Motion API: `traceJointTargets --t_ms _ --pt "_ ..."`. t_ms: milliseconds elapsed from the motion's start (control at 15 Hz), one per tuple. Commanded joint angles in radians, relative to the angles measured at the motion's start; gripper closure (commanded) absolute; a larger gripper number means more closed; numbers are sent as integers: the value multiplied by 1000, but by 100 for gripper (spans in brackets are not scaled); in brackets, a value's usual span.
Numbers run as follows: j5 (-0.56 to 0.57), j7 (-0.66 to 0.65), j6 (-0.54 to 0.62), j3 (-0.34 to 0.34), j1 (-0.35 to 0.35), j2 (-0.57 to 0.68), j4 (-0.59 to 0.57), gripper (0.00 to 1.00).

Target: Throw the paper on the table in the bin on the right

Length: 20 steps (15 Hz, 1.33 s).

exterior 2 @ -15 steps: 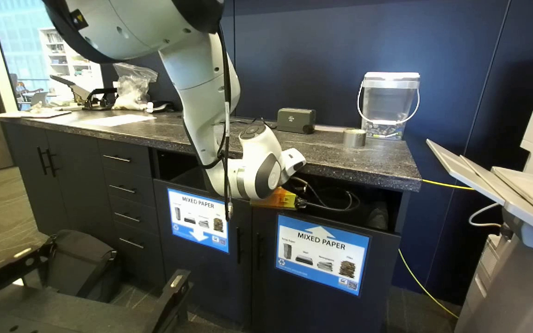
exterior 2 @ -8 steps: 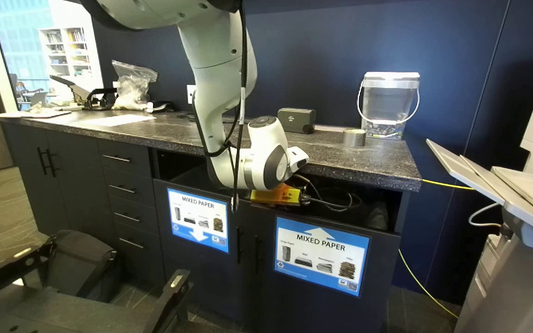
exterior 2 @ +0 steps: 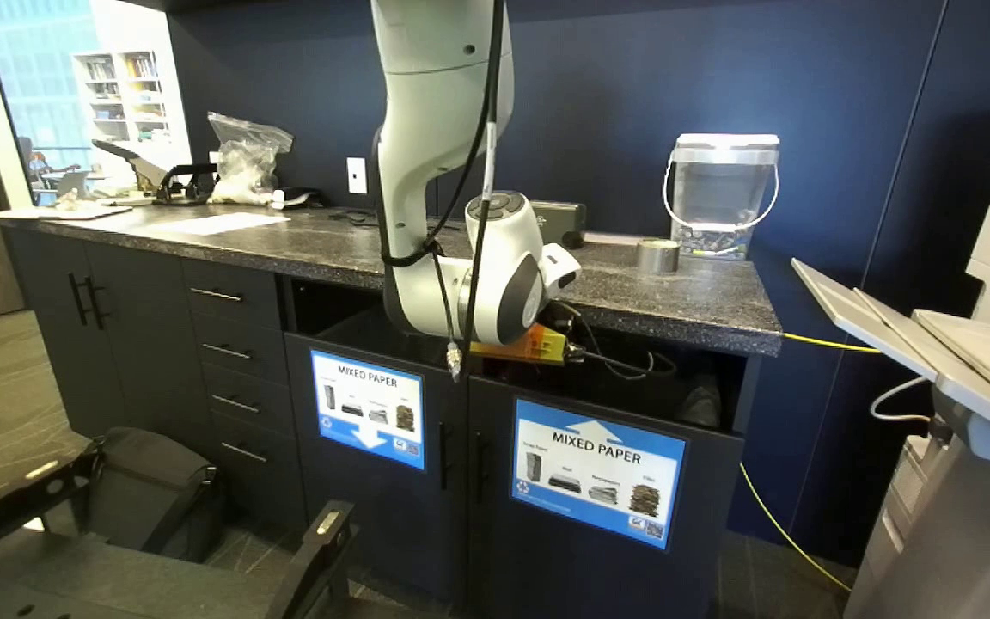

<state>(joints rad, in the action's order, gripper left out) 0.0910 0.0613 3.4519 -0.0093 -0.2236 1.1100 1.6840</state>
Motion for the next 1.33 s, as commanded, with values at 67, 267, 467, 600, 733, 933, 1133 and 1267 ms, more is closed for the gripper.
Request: traceJointTargets --t_ms 67,267,467,600,733,933,1133,1267 --pt "4 -6 -130 -8 7 -199 174 0" --pt "-3 6 -383 -32 41 -297 195 0" --pt "4 -23 -652 -101 123 -395 193 0" --pt "36 -55 -797 -143 183 -464 207 0" --pt "67 -79 -905 -164 227 -551 245 0" --pt "118 -100 -1008 -158 263 -692 334 0" --pt "145 -96 -1064 -133 265 -828 438 0" --pt "159 -96 -1088 -124 260 -915 507 0"
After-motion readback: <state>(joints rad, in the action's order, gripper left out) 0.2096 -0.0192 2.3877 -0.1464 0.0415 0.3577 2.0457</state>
